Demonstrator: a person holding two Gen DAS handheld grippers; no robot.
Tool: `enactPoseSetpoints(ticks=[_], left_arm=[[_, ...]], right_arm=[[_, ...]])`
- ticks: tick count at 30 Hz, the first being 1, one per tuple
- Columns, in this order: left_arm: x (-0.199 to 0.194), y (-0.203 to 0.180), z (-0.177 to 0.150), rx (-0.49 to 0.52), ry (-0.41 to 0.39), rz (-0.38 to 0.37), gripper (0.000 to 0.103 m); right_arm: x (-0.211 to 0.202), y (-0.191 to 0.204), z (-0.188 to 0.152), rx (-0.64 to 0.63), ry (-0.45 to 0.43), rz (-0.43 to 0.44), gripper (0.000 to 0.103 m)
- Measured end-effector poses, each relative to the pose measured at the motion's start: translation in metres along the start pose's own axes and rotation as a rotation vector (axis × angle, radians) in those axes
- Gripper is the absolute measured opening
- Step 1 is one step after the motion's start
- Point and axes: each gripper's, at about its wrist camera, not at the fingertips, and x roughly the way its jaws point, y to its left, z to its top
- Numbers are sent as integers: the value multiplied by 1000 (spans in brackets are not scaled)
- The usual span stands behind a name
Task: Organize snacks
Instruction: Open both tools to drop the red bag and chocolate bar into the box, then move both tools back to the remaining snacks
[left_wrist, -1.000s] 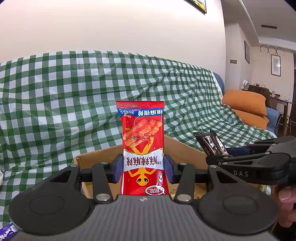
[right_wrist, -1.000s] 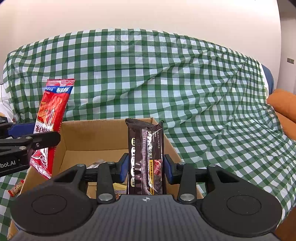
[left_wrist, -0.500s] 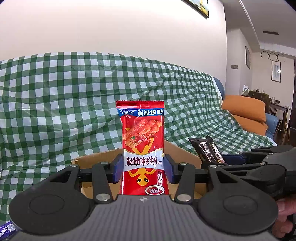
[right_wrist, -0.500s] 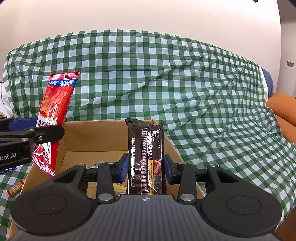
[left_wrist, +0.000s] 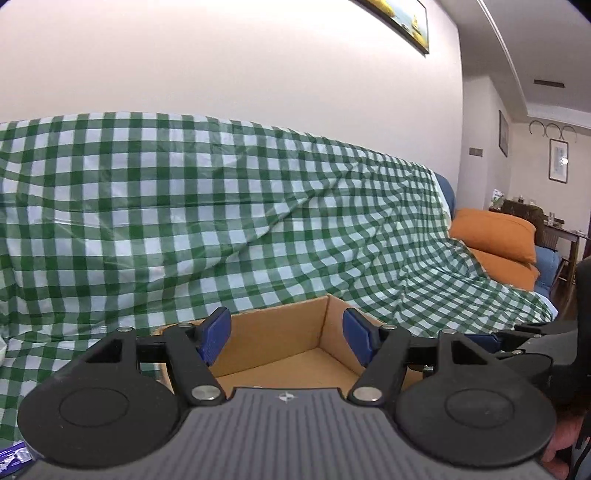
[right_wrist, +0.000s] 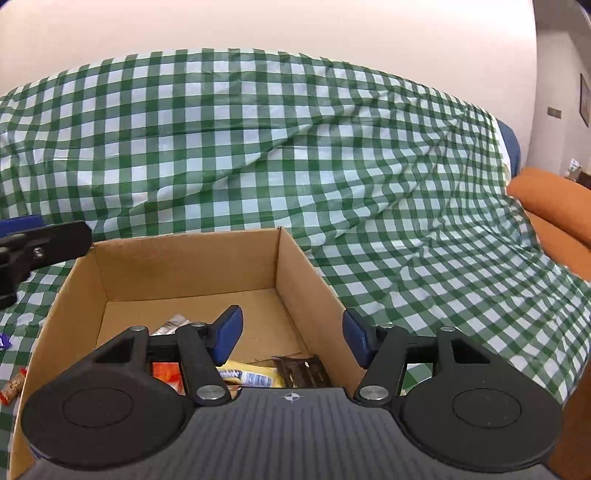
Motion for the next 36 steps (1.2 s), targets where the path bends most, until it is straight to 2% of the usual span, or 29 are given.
enactPoseSetpoints(ticks=[2,4,5,7,8,9,11,13,15,16,19,21,22,23,25,26,27,30,33,36], left_arm=[[-5,5,1,0,-17,16,70],[-14,10,3,7,-46,36,63],[-19,13,4,14,-62,46,55],[-28,20,5,33,-86,68,49],[-32,24,6,50,-86,78,42],[-33,28,7,69,-70,85,38],[-31,39,13,108,-19,112,21],[-27,57,18,132,26,143,19],[-23,79,19,143,67,174,18],[-21,91,17,146,84,193,18],[-18,135,-1,71,185,242,18],[-15,162,-18,16,277,291,19],[-10,171,-21,31,333,348,19],[-8,180,-25,47,356,424,21],[-5,199,-34,15,414,461,24],[-1,210,-42,-11,471,472,29],[4,218,-49,-19,527,493,38],[15,239,-75,-44,705,518,49],[14,250,-86,-49,758,546,58],[15,257,-92,-76,786,518,69]], right_arm=[[0,3,1,6,-1,3,62],[-1,8,0,4,-4,8,62],[-1,11,0,2,-6,13,62],[-3,16,0,0,-10,24,62],[-5,19,0,0,-12,31,62],[-6,23,0,2,-14,41,62],[-9,29,0,5,-22,55,61],[-12,36,0,13,-25,77,59],[-16,43,0,18,-29,107,50],[-19,46,0,16,-32,123,43],[-24,58,-1,1,-40,169,35],[-25,65,-2,-17,-39,187,33],[-25,68,-2,-25,-38,194,33],[-25,71,-3,-34,-36,198,33],[-24,76,-3,-47,-32,207,34],[-23,77,-3,-50,-27,211,34],[-22,79,-3,-52,-22,215,34],[-19,83,-3,-53,-9,224,34],[-16,88,-4,-62,11,234,34],[-14,96,-7,-82,25,246,34]])
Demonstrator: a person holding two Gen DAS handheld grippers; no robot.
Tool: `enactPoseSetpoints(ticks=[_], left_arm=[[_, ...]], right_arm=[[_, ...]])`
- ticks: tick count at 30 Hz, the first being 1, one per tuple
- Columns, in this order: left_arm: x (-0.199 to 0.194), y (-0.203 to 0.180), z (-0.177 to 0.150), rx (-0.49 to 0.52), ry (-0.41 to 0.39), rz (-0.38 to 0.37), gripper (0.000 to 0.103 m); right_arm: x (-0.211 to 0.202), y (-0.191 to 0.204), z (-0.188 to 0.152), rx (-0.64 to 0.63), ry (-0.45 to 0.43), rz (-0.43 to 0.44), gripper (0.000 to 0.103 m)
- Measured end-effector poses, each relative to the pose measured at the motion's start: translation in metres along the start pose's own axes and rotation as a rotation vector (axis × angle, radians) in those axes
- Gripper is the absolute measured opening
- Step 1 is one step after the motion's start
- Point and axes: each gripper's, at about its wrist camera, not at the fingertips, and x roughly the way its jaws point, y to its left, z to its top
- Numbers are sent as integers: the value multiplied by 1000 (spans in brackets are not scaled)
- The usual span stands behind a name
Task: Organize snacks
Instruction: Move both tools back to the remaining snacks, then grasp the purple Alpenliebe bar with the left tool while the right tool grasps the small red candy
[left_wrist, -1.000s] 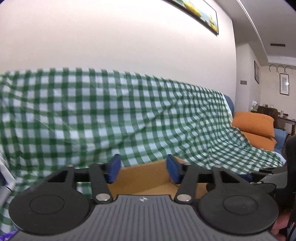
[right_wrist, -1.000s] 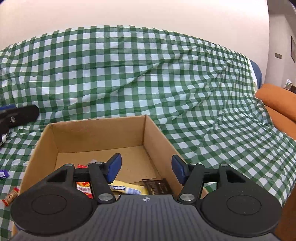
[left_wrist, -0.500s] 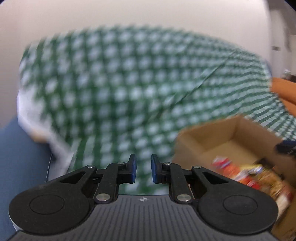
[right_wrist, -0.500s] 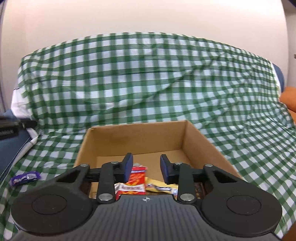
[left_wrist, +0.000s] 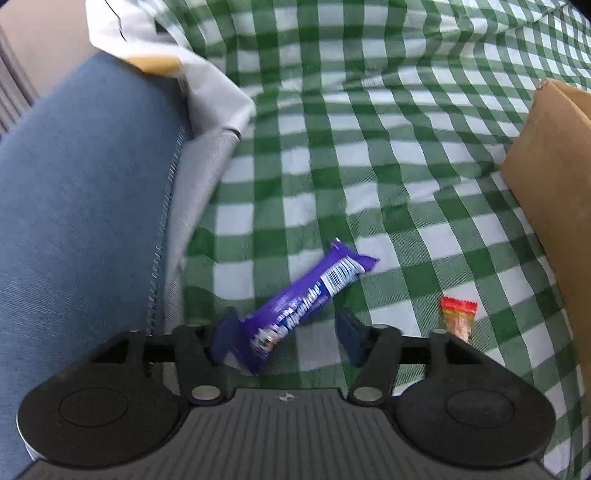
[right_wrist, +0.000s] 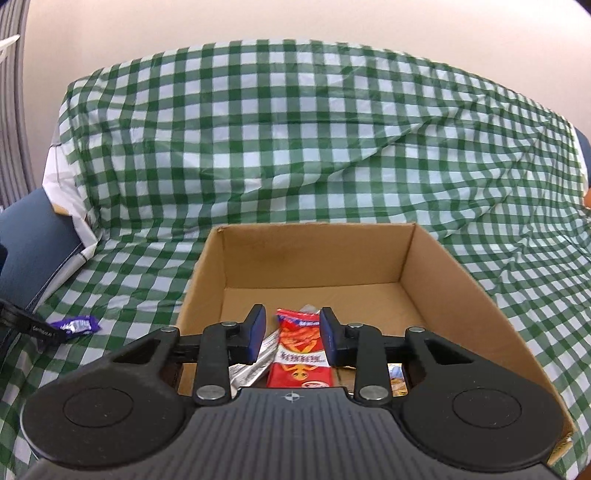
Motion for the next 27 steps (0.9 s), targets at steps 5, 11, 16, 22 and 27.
enactPoseSetpoints(ticks=[5,11,16,22,27], left_arm=[[7,3,-5,-32,36,-31,62],[3,20,4,-193,75,-136,19],[7,28,-1,-279,198,-203,24],[-4,23,6,-263,134,-185,51],[7,14,11,-243,145,-197,55]], right_arm=[[3,13,-2,-35,17,27,34],[3,22,-4,-82,20,56,34],[-2,34,-4,-151,0,113,34],[-6,64,1,-185,6,231,34],[14,117,-3,-149,84,304,34]])
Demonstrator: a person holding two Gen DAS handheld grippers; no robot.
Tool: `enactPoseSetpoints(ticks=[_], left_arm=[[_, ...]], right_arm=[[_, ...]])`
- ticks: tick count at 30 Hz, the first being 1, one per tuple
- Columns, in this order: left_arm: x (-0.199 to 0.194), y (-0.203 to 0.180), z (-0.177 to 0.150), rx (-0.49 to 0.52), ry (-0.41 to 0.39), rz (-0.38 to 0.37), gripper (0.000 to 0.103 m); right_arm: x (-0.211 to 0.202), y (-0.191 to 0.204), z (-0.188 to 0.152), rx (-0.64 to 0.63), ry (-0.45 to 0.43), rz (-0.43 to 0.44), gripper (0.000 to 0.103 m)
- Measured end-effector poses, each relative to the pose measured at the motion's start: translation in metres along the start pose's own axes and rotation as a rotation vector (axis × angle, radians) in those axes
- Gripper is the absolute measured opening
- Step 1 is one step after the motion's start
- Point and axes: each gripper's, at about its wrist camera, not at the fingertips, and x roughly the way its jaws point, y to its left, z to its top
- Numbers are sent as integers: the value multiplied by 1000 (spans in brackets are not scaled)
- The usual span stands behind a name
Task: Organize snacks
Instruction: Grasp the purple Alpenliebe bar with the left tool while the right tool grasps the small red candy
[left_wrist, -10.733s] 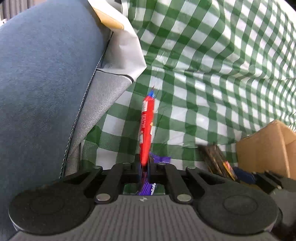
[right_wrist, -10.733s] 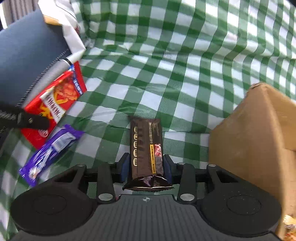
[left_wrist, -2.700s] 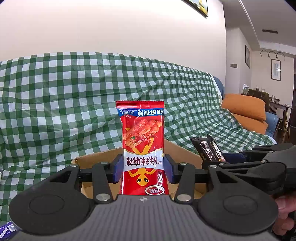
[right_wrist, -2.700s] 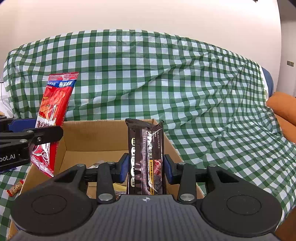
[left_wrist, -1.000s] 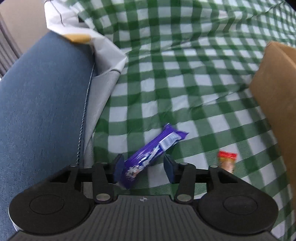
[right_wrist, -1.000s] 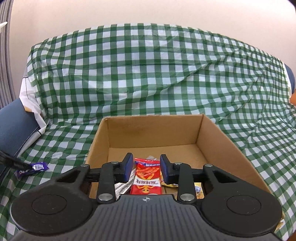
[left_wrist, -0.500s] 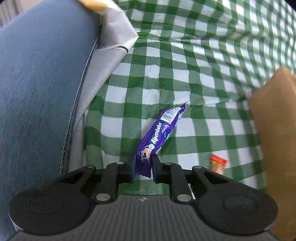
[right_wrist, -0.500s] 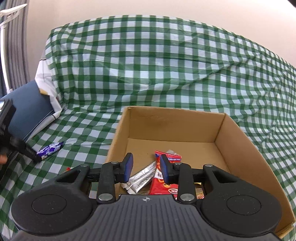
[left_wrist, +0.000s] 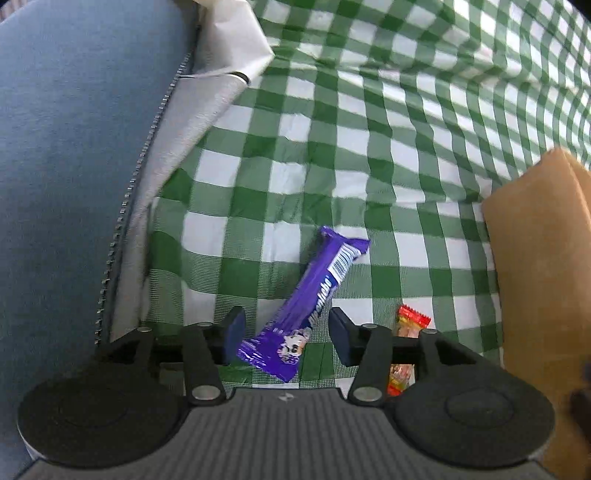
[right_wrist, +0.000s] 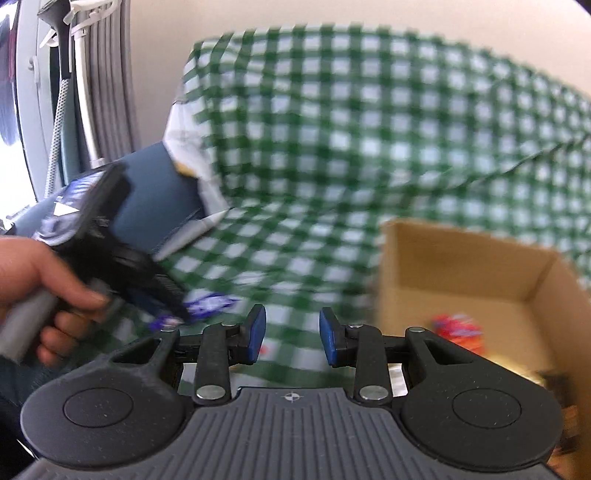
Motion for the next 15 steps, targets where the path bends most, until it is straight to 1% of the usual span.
enactPoseSetpoints(ticks=[2,4,6,8,11,15], left_arm=[[5,-3,1,6,6,9,55],[8,1,0,-16,18,6,51],[9,4,0,-35,19,-2,32],[9,7,1,-49,20,-18,23],[9,9,1,-60,26,-29,22],[9,7,2,-58,26,-26,24]], right_arm=[[27,19,-1,33,62,13,34],[54,32,-6,56,123,-5,34],[81,38,-10,93,181,-32,34],[104,42,-13,127,226,-53,37],[129,49,-16,140,274,-62,41],[146,56,-24,149,308,-70,42]])
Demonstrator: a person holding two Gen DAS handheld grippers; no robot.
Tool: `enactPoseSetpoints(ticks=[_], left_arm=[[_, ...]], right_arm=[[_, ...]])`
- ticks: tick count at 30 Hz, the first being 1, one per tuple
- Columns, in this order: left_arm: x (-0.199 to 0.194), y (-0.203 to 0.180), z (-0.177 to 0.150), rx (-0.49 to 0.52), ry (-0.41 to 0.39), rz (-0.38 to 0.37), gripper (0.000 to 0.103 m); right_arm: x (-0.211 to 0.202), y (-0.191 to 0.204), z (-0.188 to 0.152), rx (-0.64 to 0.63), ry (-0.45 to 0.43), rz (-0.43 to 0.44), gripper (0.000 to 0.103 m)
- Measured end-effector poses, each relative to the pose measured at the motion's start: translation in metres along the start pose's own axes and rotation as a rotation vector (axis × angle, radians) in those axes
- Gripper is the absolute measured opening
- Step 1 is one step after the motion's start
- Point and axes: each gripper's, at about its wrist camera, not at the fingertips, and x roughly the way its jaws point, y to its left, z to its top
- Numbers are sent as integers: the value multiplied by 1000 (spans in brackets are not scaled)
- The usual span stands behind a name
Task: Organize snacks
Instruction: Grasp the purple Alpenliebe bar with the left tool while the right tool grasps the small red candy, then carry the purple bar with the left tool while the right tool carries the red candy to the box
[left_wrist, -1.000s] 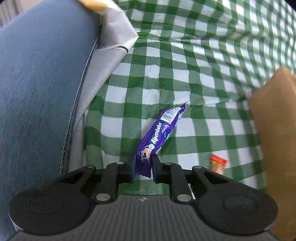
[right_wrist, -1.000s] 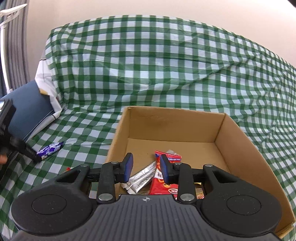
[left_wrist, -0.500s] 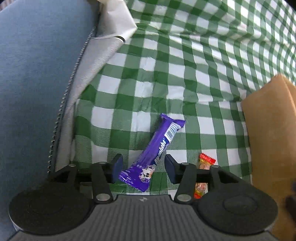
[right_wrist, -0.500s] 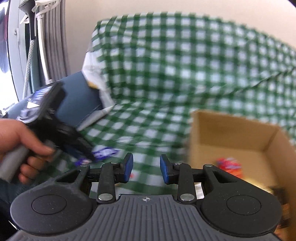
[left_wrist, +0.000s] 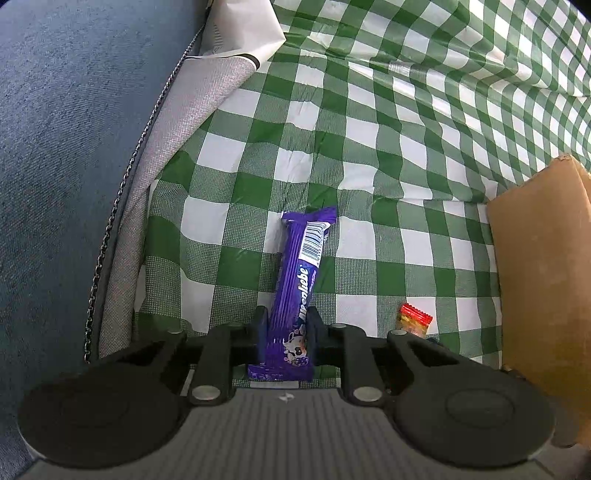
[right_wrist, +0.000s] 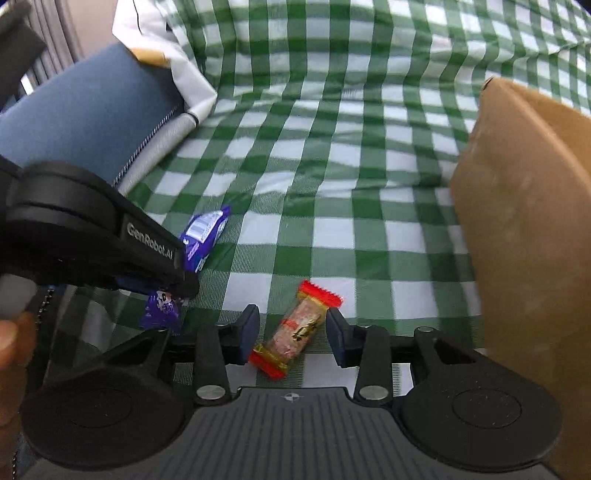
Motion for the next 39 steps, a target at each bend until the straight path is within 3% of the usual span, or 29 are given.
enactPoseSetpoints(ticks=[2,3,5,8,10,12,18,25,30,39], left_arm=[[1,-1,1,0,-3,3,29],[1,-2,1,1,-5,3,38],[2,-8,1,19,-15,0,45],[5,-16,-1,61,-26,17,45],[6,-18,-1,73,-36,27,40],[5,-17,-2,67,-40,30,19],[-7,-7,-4,-7,-53,-26,16],[-24,-17,-27,26,-53,-18,16],[-42,-23,-43,40,-98,-23,16],[-82,-48,-69,52,-215,-28,16]], right_arm=[[5,2,-4,-16,13,-7,40],[6,3,-7,-34,8,-15,38],[4,3,-10,-70,-10,-34,22],[-2,-7,-14,-78,-24,-47,19],[-6,-16,-17,-87,-27,-60,19],[-15,-23,-21,-97,-24,-60,18],[-58,-42,-35,-94,-43,9,18],[-98,-53,-62,-135,-66,49,18],[-120,-56,-88,-157,-75,74,18],[-180,-80,-54,-185,-256,84,18]])
